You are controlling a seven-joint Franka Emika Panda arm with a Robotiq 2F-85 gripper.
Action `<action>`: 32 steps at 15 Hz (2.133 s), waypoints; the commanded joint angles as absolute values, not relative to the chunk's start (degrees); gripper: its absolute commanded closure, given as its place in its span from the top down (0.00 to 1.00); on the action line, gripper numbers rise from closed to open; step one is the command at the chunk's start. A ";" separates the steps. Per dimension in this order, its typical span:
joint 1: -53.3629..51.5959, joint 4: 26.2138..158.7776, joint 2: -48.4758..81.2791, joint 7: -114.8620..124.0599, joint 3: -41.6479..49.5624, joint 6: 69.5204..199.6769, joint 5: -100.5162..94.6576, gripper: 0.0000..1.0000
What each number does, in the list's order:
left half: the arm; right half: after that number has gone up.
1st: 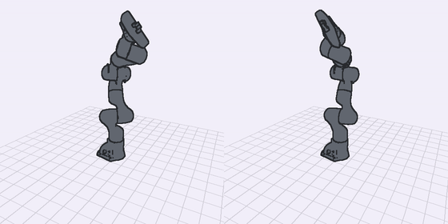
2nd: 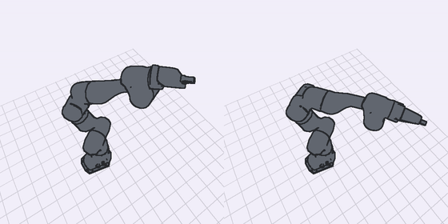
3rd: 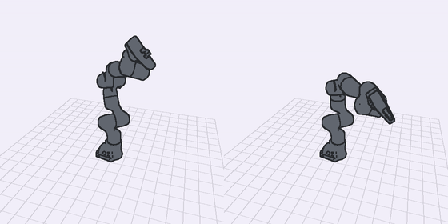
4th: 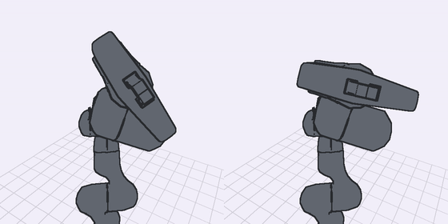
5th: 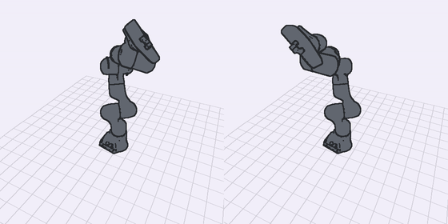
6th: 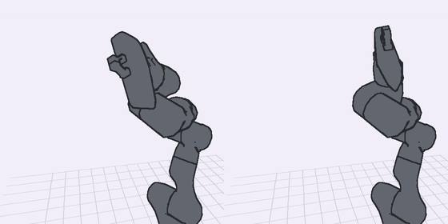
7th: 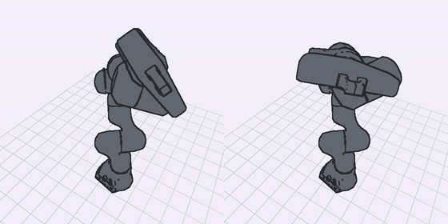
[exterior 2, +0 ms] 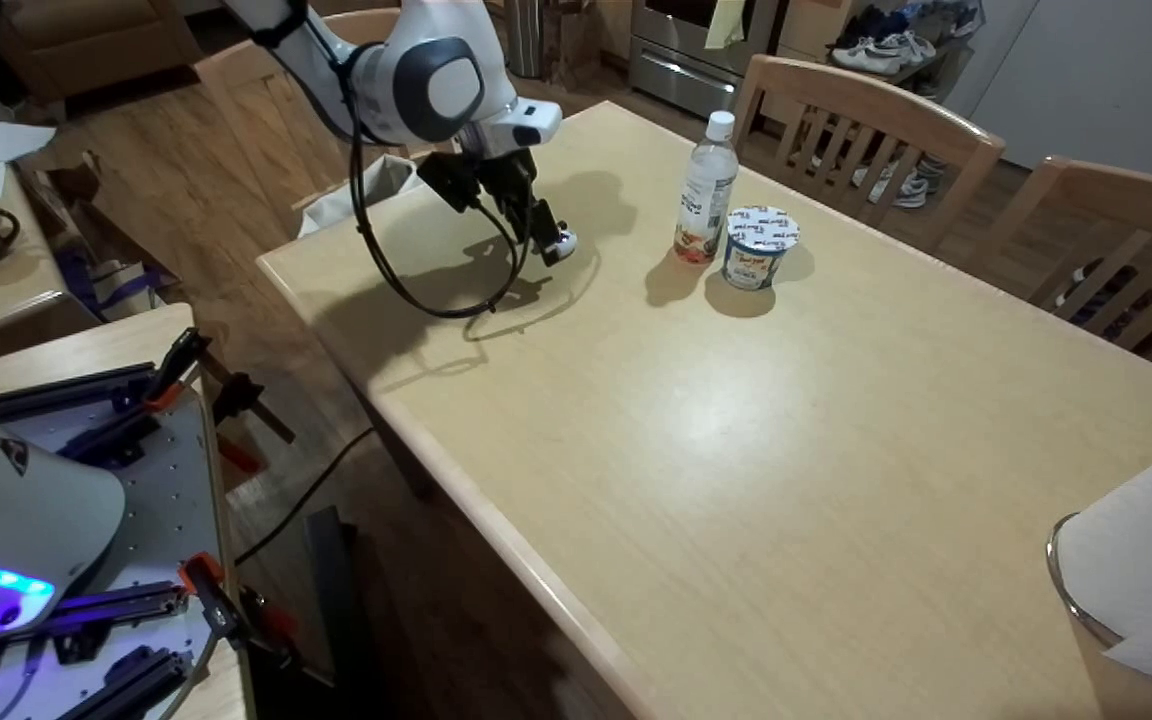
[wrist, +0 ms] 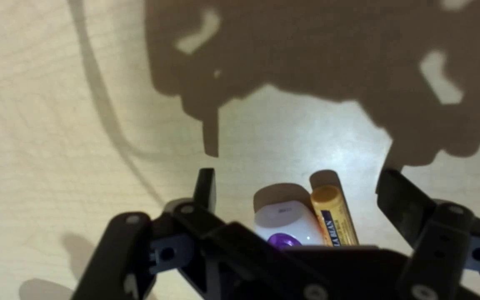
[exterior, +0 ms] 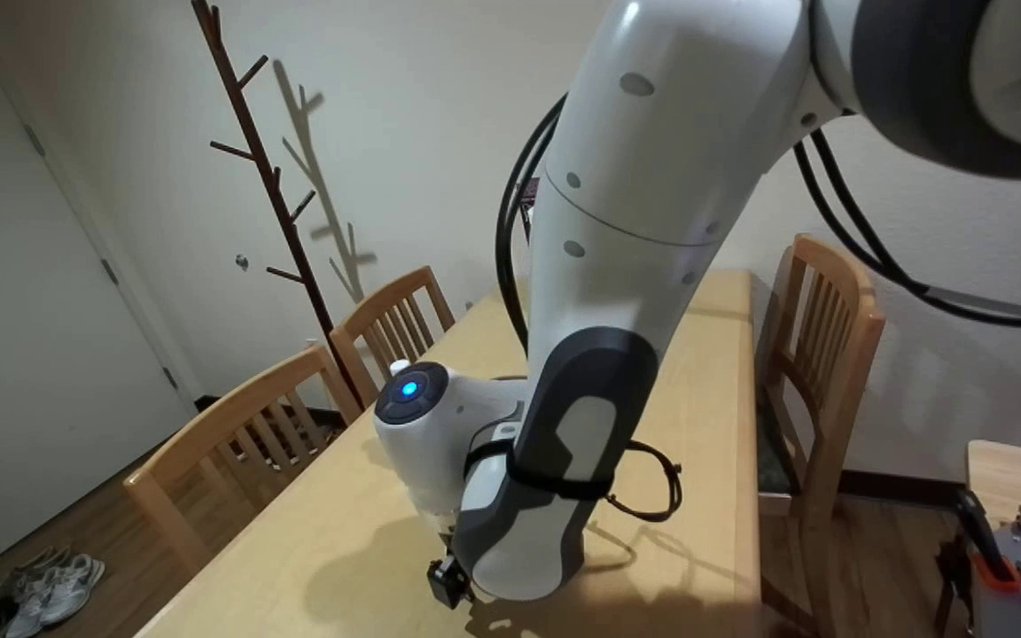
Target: Place the two small objects in the bag
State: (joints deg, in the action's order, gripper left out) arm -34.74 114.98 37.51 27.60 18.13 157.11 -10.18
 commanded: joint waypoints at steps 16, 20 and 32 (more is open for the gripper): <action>-23.06 110.26 36.39 7.78 7.26 153.77 -24.96 1.00; -19.88 109.53 36.84 5.05 4.39 153.65 -22.36 1.00; -12.04 107.17 38.74 -3.43 -2.58 152.32 -17.54 1.00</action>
